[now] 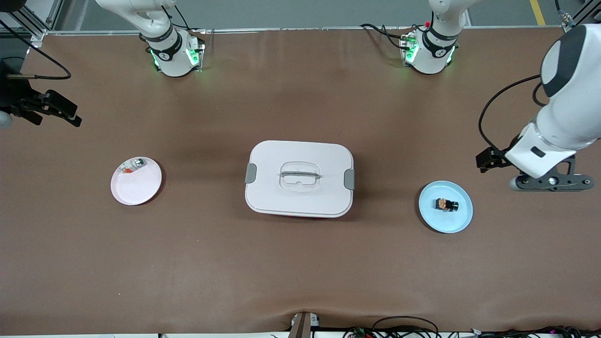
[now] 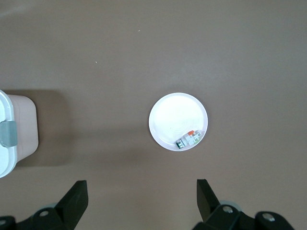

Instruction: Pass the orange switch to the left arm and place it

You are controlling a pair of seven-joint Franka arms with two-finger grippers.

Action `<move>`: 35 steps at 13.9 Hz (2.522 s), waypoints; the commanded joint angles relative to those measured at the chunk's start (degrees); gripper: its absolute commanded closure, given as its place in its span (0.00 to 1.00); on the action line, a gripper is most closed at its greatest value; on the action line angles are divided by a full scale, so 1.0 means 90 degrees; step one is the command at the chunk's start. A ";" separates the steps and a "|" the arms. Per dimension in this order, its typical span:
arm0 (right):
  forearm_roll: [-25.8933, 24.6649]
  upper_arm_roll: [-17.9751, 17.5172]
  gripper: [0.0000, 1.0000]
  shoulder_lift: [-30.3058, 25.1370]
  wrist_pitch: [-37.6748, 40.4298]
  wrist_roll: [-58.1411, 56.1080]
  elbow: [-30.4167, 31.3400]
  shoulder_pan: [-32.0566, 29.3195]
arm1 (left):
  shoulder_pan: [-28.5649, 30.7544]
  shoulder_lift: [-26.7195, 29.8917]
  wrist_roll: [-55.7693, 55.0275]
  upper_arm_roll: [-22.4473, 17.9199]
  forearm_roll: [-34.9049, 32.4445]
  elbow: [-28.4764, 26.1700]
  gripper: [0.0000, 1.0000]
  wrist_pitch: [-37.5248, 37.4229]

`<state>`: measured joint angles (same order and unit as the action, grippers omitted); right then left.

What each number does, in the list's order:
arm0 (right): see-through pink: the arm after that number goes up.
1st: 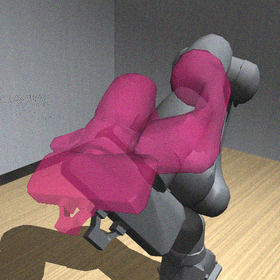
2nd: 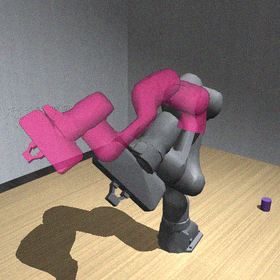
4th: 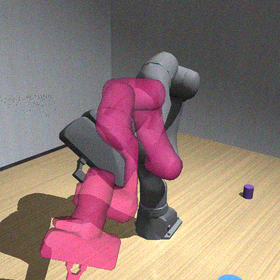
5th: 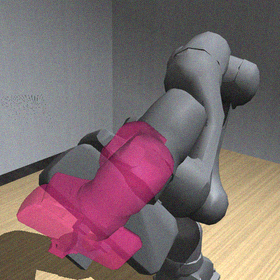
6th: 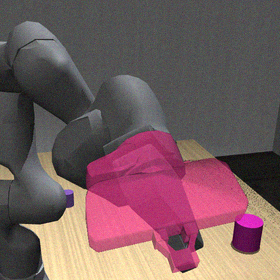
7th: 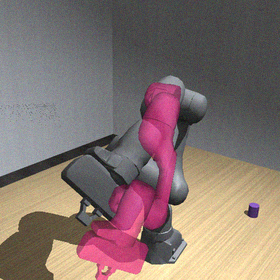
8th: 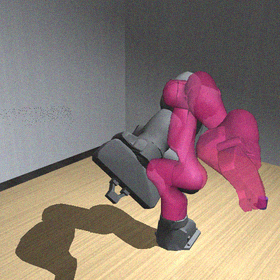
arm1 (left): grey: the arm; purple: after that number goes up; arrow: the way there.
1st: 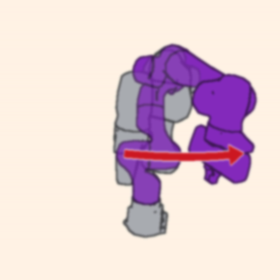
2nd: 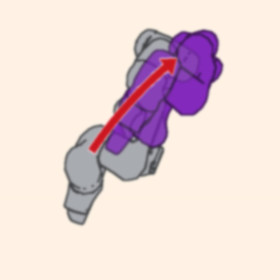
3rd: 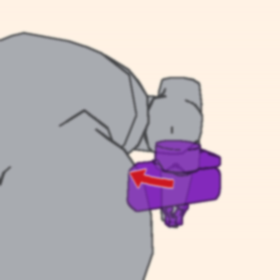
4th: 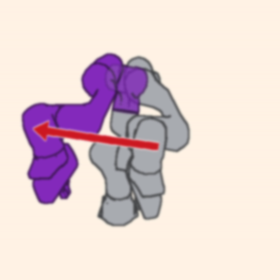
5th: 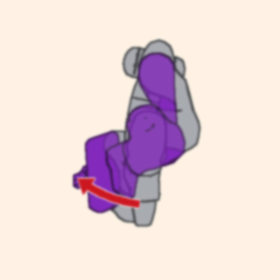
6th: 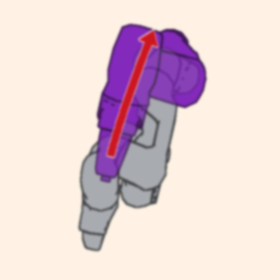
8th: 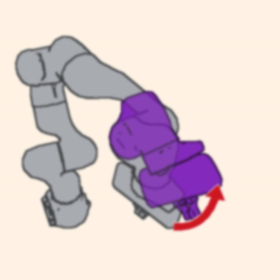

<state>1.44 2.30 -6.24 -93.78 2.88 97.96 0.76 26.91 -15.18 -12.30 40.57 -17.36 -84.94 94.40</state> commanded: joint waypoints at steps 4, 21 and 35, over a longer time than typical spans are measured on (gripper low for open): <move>-0.0102 0.0008 0.00 0.0049 0.0107 -0.0047 -0.0161 -0.0006 | -0.0089 0.0202 0.0020 -0.0035 0.0142 0.0541 0.00 -0.0606; -0.0279 0.0017 0.00 0.0117 0.0107 -0.0008 -0.0279 -0.0025 | -0.3312 0.2088 0.0811 -0.4342 0.1753 -0.0552 0.00 -0.0801; -0.0239 0.0017 0.00 0.0117 0.0107 -0.0057 -0.0279 -0.0045 | -0.3332 0.2107 0.0830 -0.4264 0.1831 -0.0523 0.00 -0.1045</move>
<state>-1.42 2.55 -5.74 -93.65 2.79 96.73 0.71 -3.09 2.36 -5.70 2.40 -1.94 -88.79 86.09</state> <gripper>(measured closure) 0.000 0.000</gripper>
